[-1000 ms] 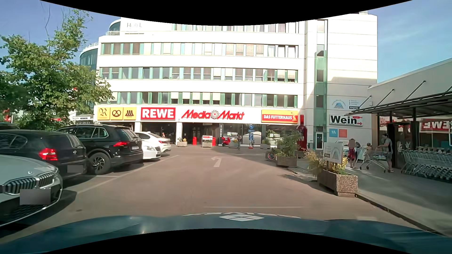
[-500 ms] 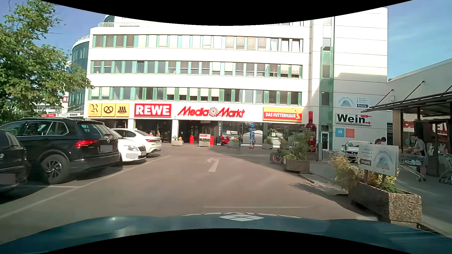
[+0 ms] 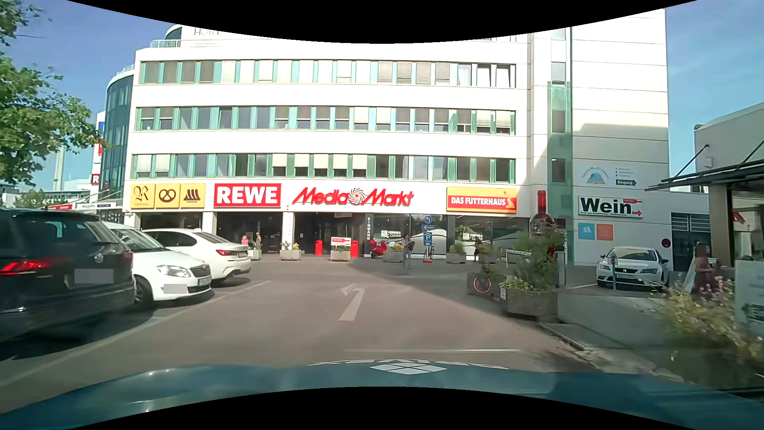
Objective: Follow the waypoints while adhering to traffic rules and regulations
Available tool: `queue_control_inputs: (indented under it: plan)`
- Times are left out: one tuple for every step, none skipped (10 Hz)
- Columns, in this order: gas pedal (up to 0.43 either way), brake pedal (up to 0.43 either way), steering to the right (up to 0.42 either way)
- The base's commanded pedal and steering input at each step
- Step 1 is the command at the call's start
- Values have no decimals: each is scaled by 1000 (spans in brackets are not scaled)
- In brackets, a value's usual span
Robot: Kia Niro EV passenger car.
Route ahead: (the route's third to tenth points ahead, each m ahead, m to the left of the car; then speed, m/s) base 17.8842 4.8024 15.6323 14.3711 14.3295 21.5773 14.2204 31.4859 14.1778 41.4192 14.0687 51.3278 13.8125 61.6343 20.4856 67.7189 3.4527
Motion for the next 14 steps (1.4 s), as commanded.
queue_control_inputs:
  plan:
    - [59,0,9]
    - [59,0,8]
    - [59,0,7]
    - [59,0,5]
    - [59,0,0]
    - [59,0,-3]
    - [59,0,-3]
    - [59,0,-2]
    - [47,0,-2]
    - [0,0,-2]
    - [0,0,-2]
    - [0,0,-3]
    - [0,0,-3]
    - [0,0,-5]
